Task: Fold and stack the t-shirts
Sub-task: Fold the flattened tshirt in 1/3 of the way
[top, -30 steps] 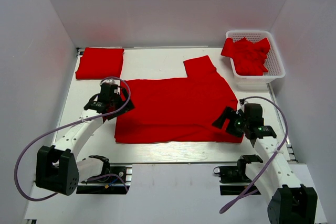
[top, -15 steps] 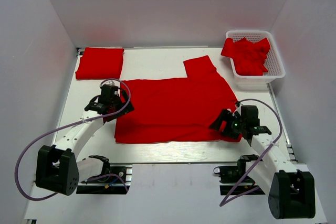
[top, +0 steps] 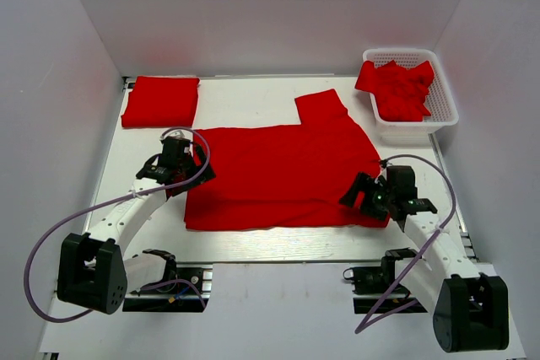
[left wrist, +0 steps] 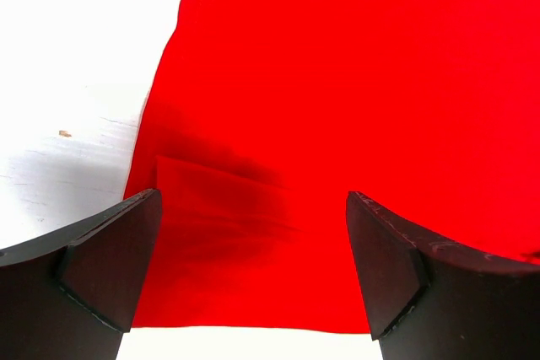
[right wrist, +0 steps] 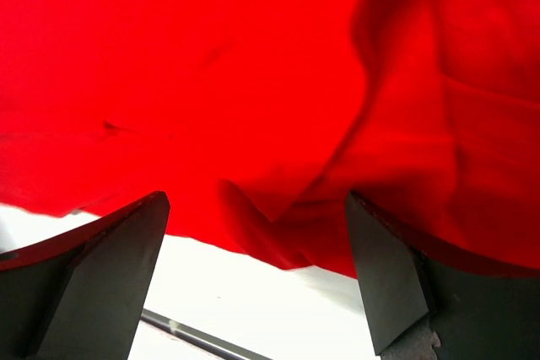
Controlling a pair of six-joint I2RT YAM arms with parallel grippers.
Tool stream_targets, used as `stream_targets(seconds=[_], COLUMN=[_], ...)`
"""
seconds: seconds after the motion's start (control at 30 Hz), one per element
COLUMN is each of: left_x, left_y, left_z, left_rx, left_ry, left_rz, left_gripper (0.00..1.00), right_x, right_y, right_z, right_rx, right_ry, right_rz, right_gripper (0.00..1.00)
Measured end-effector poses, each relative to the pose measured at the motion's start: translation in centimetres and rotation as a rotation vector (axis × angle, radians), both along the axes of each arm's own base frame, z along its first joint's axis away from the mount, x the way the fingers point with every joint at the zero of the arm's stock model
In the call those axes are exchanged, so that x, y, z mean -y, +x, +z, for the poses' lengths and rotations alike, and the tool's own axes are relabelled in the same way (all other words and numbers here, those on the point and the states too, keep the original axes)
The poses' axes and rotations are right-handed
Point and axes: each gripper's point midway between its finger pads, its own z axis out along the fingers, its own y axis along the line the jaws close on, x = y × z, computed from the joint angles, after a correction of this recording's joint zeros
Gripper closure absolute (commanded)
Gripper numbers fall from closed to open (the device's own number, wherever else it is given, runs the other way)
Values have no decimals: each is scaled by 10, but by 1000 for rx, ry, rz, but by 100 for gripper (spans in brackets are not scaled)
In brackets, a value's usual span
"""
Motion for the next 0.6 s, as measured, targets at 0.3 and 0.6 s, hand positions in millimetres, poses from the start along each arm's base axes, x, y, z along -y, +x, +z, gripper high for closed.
stream_targets(seconds=[0.3, 0.6], left_x=[0, 3], left_y=[1, 1], left_z=[-1, -9], left_rx=[0, -15], left_ry=[0, -7], left_rz=[0, -8], left_gripper=[0, 0], right_x=[12, 0], right_y=[-7, -6], right_z=[0, 3], right_rx=[-23, -20], right_ry=[-60, -12], right_rz=[-40, 10], right_gripper=[10, 10])
